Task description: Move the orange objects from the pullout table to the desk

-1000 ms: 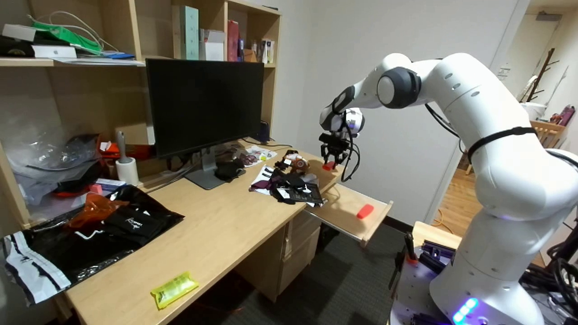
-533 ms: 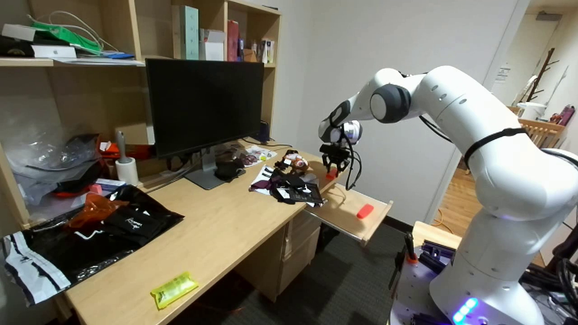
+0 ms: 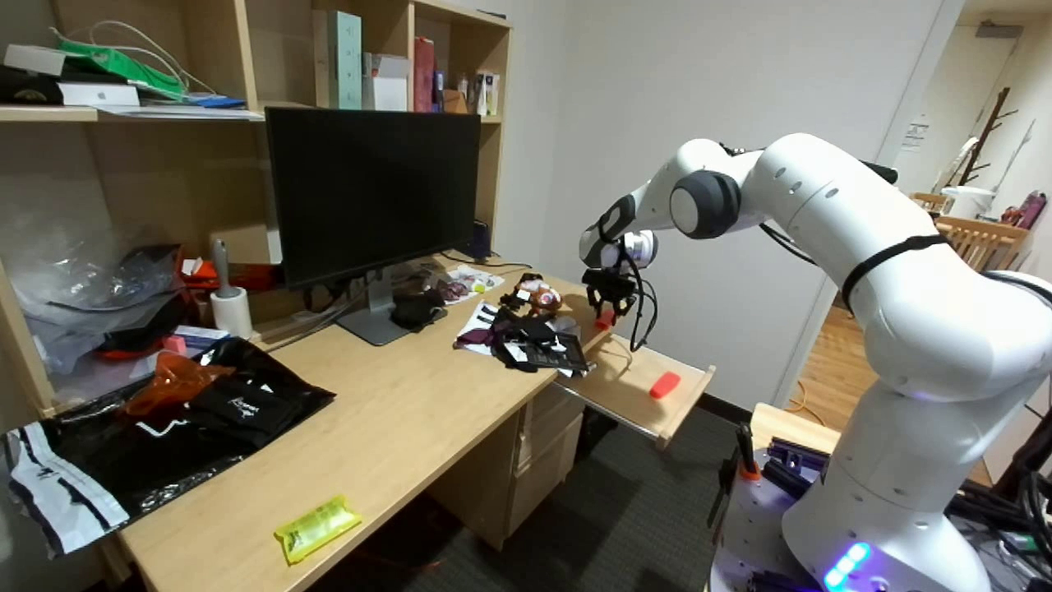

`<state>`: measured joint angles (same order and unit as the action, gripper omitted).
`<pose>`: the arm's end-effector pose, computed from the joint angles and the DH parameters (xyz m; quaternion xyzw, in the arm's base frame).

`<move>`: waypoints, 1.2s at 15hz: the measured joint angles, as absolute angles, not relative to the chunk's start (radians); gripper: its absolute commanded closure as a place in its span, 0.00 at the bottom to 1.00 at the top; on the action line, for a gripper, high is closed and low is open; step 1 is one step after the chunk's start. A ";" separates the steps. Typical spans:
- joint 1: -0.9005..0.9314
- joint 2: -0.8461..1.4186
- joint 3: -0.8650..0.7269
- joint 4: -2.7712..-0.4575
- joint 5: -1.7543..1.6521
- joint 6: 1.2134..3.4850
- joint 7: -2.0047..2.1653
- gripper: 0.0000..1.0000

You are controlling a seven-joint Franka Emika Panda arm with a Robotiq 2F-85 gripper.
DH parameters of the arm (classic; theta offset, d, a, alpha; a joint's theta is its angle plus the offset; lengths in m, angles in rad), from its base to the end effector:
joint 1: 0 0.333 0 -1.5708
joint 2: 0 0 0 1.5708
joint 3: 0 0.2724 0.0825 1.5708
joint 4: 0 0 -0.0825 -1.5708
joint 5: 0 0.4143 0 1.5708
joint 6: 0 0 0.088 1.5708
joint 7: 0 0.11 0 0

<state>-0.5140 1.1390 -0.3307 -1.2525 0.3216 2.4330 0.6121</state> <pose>0.5206 -0.5105 0.0475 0.7322 -0.6782 0.0475 0.0414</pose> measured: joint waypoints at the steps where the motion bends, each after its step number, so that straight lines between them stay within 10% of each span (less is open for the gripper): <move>1: -0.518 1.144 -0.330 -1.243 0.322 2.432 0.613 0.79; 4: -0.528 1.155 -0.330 -1.220 0.323 2.419 0.626 0.79; 6: -0.534 1.158 -0.327 -1.207 0.323 2.402 0.637 0.28; 10: -0.543 1.158 -0.318 -1.184 0.328 2.378 0.655 0.04; 18: -0.564 1.109 -0.304 -1.207 0.345 2.379 0.633 0.00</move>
<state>-0.5643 1.1089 -0.3041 -1.2067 0.3445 2.3786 0.6332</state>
